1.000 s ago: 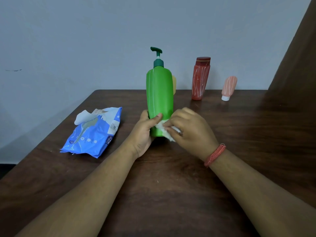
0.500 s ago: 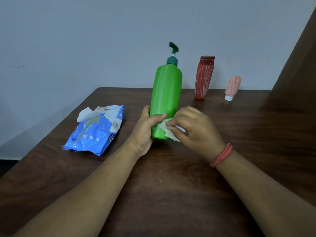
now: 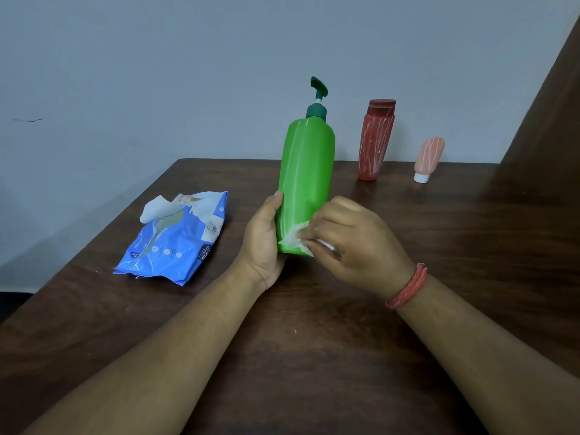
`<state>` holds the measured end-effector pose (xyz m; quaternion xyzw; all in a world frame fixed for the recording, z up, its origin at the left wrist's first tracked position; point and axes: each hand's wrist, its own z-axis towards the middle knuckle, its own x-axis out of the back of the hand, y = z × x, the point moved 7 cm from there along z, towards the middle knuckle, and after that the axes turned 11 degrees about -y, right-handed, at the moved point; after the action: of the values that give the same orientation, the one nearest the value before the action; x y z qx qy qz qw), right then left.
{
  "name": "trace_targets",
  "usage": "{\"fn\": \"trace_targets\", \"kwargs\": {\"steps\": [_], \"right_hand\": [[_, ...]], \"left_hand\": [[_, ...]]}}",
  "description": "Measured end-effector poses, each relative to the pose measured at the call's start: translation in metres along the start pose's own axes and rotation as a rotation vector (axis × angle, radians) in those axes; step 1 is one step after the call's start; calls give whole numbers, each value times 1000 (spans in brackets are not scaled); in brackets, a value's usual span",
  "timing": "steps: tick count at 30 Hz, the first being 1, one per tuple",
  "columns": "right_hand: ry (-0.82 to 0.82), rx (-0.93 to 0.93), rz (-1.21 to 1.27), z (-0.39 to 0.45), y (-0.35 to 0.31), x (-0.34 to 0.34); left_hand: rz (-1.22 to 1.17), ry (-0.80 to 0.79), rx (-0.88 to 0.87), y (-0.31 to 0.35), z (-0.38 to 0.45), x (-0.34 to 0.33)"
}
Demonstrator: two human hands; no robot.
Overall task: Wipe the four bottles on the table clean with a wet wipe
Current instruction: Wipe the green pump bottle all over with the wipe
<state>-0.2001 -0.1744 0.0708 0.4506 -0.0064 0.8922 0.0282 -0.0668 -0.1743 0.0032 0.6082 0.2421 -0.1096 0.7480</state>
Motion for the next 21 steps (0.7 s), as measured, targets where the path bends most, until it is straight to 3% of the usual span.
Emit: {"fn": "trace_targets", "kwargs": {"steps": [4, 8, 11, 15, 19, 21], "right_hand": [[74, -153, -35, -2, 12, 8], [2, -60, -26, 1, 4, -2], [136, -233, -14, -4, 21, 11], [26, -94, -37, 0, 4, -1], [162, -292, -112, -4, 22, 15], [116, -217, -45, -3, 16, 10]], "left_hand": [[4, 34, -31, 3, -1, -1], [37, 76, -44, 3, -2, 0], [68, 90, -57, 3, -1, 1], [75, 86, -79, 3, -1, 1], [92, 99, -96, 1, 2, 4], [93, 80, -111, 0, 4, 3]]}}
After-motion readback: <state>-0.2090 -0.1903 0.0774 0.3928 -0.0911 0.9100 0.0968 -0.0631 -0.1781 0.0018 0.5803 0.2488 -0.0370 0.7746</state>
